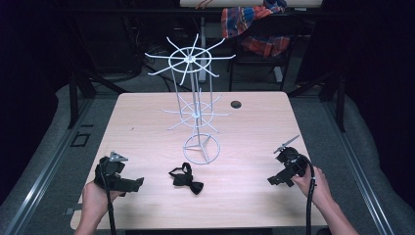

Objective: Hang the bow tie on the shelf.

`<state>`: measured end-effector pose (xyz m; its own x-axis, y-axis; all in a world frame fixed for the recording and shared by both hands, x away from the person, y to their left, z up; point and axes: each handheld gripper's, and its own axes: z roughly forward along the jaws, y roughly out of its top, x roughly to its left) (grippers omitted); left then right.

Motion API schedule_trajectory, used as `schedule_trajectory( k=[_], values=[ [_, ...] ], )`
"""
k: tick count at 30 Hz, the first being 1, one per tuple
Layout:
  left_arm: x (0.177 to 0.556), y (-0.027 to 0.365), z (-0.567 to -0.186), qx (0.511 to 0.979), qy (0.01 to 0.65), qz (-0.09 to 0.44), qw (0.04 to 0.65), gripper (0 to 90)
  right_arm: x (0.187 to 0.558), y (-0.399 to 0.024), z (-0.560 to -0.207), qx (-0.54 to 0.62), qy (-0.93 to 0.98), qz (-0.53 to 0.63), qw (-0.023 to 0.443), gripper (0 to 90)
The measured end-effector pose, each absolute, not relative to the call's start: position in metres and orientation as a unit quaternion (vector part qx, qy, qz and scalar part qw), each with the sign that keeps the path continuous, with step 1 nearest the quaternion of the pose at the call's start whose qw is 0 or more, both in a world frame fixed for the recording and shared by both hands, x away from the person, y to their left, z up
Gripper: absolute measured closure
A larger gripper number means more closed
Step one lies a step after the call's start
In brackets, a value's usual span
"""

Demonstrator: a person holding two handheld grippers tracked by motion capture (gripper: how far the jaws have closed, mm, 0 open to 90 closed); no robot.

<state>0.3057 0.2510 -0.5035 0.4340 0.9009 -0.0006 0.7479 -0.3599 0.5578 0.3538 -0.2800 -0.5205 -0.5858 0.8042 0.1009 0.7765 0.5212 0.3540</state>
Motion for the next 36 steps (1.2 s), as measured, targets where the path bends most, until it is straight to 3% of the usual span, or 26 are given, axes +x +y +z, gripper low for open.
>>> schedule_trajectory(
  k=[16,36],
  values=[
    [0.307,0.249,-0.503,0.811,0.504,0.155,0.253,0.0,0.356,-0.280,-0.517,0.432,0.887,0.156,0.033,5.1],
    [0.312,0.217,-0.498,0.829,0.463,0.147,0.278,0.0,0.356,-0.280,-0.518,0.435,0.885,0.161,0.028,5.0]
  ],
)
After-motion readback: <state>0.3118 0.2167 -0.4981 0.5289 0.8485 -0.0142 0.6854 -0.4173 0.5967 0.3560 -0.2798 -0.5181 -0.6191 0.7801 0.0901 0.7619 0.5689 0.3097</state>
